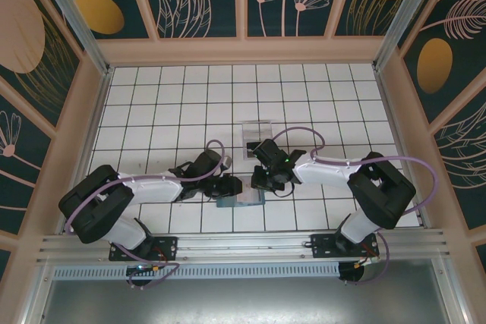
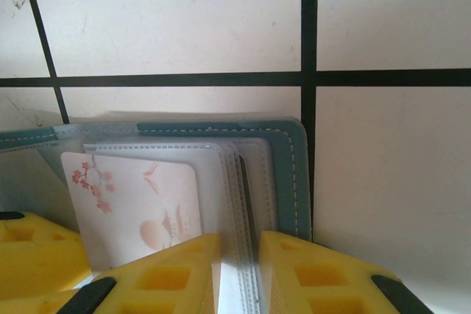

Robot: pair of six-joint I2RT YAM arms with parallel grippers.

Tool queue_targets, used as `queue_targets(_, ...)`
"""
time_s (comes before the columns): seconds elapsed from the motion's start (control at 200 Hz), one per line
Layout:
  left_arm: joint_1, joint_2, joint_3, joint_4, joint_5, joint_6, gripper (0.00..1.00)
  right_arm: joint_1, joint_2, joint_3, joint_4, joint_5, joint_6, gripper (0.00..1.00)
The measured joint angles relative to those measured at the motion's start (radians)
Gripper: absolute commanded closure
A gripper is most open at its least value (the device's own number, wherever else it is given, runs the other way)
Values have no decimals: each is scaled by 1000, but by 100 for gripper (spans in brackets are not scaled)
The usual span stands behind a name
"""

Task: Take the credit cards out of the card holder

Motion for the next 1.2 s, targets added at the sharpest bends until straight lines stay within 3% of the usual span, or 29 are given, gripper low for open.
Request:
queue_targets(0.3, 8, 20, -31, 55, 4, -13, 78, 0, 1, 0, 0, 0, -3, 81)
queue_targets(1.201, 15, -3, -52, 80, 24, -32, 88, 2, 0, 0, 7, -1, -2, 90)
